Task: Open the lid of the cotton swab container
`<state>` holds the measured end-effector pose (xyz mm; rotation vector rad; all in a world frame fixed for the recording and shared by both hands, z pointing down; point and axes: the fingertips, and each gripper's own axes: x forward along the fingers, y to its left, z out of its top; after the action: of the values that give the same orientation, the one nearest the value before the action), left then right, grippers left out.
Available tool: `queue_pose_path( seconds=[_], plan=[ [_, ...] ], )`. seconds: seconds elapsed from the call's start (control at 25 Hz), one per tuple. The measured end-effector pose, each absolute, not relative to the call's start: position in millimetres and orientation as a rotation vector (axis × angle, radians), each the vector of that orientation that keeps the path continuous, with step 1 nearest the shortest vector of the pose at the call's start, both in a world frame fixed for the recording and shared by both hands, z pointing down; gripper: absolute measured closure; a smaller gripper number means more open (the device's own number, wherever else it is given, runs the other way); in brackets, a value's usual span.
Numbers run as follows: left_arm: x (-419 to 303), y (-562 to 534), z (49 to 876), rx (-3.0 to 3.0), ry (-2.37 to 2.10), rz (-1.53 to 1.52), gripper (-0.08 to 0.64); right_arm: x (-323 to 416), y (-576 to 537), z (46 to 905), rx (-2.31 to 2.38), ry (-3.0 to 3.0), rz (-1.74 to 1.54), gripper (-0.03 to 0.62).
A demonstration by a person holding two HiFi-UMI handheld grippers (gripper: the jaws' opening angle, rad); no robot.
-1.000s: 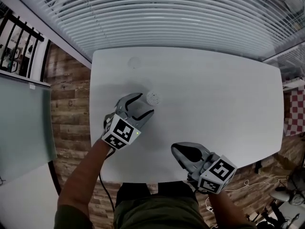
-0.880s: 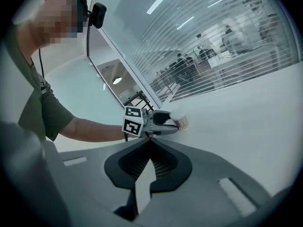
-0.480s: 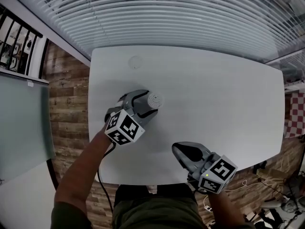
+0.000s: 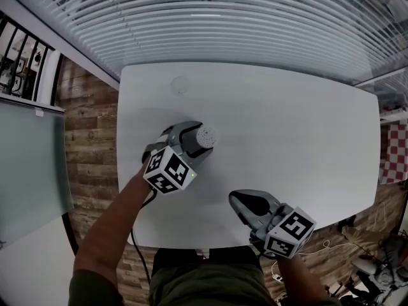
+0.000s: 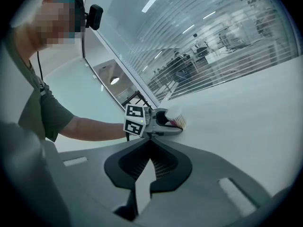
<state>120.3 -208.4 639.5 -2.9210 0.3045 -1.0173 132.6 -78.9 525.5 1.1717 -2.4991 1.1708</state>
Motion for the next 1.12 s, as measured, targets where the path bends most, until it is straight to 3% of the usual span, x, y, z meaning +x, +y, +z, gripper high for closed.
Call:
queue_pose_path(
  seconds=[0.72, 1.12],
  plan=[
    [118, -205, 635, -2.944, 0.282, -1.011, 0.293, 133, -89, 515, 1.218, -2.492, 1.152, 0.583],
    [104, -192, 567, -2.941, 0.321, -0.954, 0.293, 130, -111, 469, 1.259, -2.558, 1.018, 0.583]
  ],
)
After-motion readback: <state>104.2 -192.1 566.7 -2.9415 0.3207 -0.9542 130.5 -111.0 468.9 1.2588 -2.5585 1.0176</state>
